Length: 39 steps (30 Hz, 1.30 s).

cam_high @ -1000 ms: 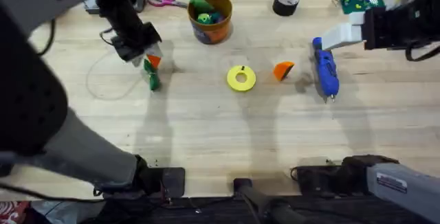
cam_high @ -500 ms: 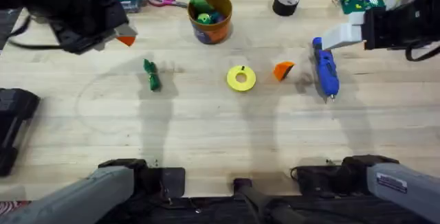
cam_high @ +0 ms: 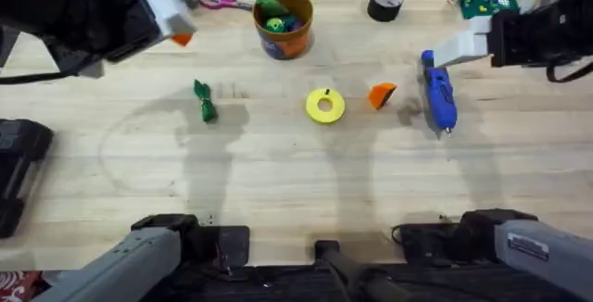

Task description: Pick up the gripper from the table and insert it into the empty holder that is missing its gripper. Then pick up a screw, insert it into the mounting hole, and use the screwdriver to tighten it. Finally, clean up the table by picking up the vegetable and placing it into the bucket.

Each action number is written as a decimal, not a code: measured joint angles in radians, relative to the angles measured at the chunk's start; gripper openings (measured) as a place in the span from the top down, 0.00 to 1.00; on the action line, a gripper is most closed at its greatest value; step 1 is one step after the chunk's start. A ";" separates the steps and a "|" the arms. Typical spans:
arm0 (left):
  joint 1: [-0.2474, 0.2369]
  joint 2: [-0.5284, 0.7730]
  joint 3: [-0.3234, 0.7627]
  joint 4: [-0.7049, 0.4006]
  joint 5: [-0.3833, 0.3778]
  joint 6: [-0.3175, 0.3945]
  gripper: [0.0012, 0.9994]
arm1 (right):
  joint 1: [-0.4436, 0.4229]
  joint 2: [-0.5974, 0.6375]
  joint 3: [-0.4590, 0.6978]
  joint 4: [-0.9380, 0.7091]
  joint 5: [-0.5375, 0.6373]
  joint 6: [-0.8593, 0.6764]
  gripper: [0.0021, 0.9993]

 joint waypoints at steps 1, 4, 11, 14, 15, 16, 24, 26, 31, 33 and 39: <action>0.000 0.000 0.000 0.000 0.000 -0.002 0.12 | 0.000 0.000 0.000 0.000 0.000 0.000 0.00; 0.000 0.000 0.000 0.000 0.000 -0.001 0.06 | 0.000 0.000 0.000 0.000 0.000 0.000 0.00; 0.000 0.000 0.000 0.015 -0.003 0.002 0.06 | 0.000 0.000 0.000 0.000 0.000 0.000 0.00; 0.000 0.000 0.000 0.067 0.001 0.062 0.06 | 0.000 0.000 0.000 0.000 0.000 0.000 0.00; 0.000 0.000 0.000 0.082 0.009 0.103 0.06 | 0.000 0.000 0.000 0.000 0.000 0.000 0.00; 0.000 0.000 0.000 0.096 0.024 0.159 0.06 | 0.000 0.000 0.000 0.000 0.000 0.000 0.00; 0.000 0.000 0.000 0.116 0.079 0.489 0.06 | 0.000 0.000 0.000 0.000 0.000 0.000 0.00; 0.000 0.000 0.000 0.116 0.079 0.514 0.06 | 0.000 0.000 0.000 0.000 0.000 0.000 0.00; 0.000 0.000 0.000 0.117 0.080 0.553 0.06 | 0.000 0.000 0.000 0.000 0.000 0.000 0.00; 0.000 0.000 0.000 0.128 0.080 0.563 0.06 | 0.000 0.000 0.000 0.000 0.000 0.000 0.00; 0.000 0.000 0.000 0.146 0.080 0.604 0.06 | 0.000 0.000 0.000 0.000 0.000 0.000 0.00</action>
